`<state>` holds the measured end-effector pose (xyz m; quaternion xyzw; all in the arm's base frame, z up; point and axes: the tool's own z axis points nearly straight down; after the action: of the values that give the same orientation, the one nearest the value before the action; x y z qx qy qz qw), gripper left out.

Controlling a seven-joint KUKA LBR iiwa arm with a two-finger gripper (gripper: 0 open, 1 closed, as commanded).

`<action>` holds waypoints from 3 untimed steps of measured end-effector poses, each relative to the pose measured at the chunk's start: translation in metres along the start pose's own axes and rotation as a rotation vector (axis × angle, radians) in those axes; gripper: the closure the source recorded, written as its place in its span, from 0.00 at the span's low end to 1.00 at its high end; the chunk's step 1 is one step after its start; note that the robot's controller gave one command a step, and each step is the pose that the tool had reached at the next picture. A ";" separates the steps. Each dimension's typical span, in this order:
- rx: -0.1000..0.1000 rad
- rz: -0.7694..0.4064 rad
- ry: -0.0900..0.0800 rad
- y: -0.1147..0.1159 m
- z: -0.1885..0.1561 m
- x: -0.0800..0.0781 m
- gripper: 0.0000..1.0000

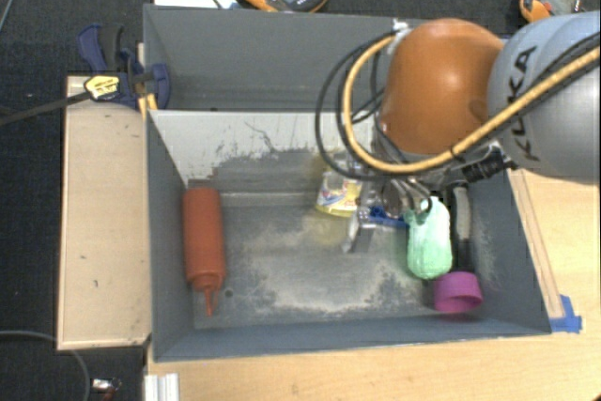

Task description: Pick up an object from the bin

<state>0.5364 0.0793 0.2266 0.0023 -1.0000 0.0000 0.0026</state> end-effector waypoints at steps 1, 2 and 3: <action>-0.001 0.004 -0.008 -0.001 -0.005 -0.001 0.00; -0.001 -0.069 -0.014 -0.025 0.141 -0.051 0.00; -0.001 -0.070 -0.009 -0.023 0.132 -0.045 0.00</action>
Offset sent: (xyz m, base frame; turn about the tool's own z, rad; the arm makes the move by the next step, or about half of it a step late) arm 0.0515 -0.0269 -0.1566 -0.0755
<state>0.5810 0.0562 0.0942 0.0371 -0.9993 -0.0008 -0.0017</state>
